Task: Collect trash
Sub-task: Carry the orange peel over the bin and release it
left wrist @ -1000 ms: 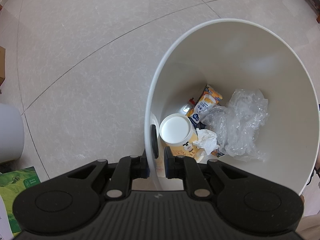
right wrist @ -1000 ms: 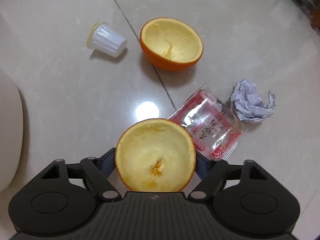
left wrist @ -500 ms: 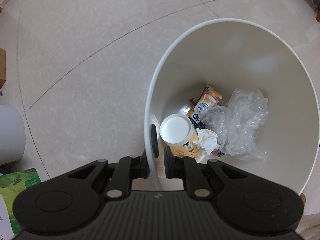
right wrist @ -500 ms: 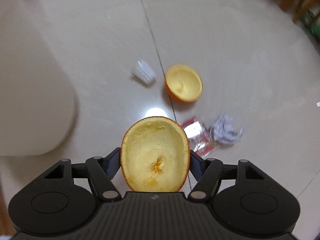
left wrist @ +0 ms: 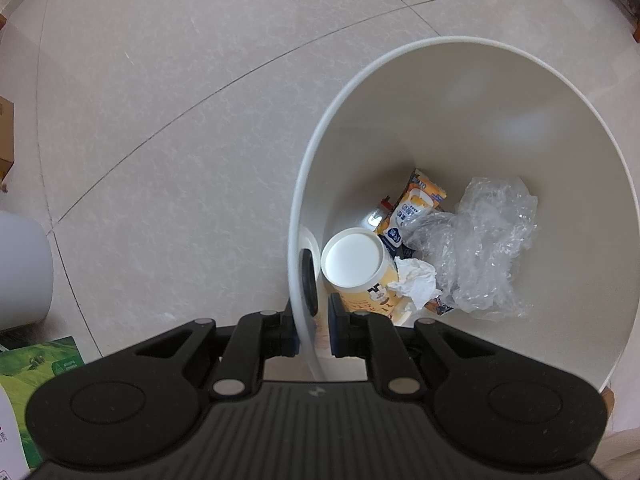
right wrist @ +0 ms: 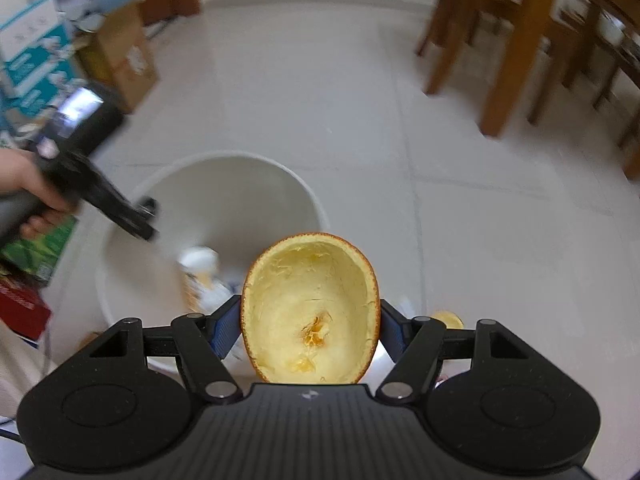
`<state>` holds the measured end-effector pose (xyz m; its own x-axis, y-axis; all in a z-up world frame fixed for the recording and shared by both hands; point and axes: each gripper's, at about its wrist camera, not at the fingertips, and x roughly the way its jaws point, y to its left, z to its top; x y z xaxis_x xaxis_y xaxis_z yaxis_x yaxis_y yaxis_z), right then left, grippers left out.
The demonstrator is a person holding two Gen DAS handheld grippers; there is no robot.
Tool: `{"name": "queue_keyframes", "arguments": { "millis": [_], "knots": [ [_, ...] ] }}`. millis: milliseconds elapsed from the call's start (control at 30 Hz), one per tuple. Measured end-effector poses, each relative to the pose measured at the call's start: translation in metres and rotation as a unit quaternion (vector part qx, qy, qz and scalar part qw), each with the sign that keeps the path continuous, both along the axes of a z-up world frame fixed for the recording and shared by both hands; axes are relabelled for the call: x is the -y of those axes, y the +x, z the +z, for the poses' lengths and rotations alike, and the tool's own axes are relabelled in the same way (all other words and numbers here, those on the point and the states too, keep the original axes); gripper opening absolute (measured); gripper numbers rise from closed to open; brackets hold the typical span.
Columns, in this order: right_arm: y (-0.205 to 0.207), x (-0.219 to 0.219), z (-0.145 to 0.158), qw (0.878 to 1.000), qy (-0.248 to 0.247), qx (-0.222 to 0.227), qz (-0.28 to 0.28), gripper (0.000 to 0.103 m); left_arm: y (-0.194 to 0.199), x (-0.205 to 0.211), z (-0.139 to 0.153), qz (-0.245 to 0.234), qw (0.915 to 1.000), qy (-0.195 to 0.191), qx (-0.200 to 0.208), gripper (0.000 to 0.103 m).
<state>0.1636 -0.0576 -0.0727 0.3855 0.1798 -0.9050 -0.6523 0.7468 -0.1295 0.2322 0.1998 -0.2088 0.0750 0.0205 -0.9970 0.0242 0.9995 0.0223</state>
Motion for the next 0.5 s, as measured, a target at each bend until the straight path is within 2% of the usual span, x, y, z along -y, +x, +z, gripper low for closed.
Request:
{"name": "queue_keyframes", "arguments": {
  "millis": [100,167,200,333,500],
  "knots": [
    [-0.003,-0.018,-0.005,1.0,0.011,-0.014,0.019,0.075,0.0,-0.001,0.0,0.001,1.0,-0.001,0.0,0.011],
    [-0.007,-0.028,-0.008,0.999,0.016,-0.024,0.033,0.082,-0.001,-0.002,0.0,0.003,1.0,-0.002,0.0,0.011],
    [-0.01,-0.032,-0.008,0.999,0.017,-0.021,0.04,0.089,-0.001,-0.002,0.001,0.003,1.0,-0.003,0.0,0.011],
    [-0.019,-0.032,0.003,0.998,0.018,0.009,0.06,0.103,-0.001,-0.002,0.001,0.003,1.0,-0.003,0.0,0.011],
    [-0.009,-0.01,0.01,0.999,0.022,0.025,0.028,0.103,-0.001,-0.002,0.001,0.005,1.0,-0.003,0.0,0.011]
  ]
}}
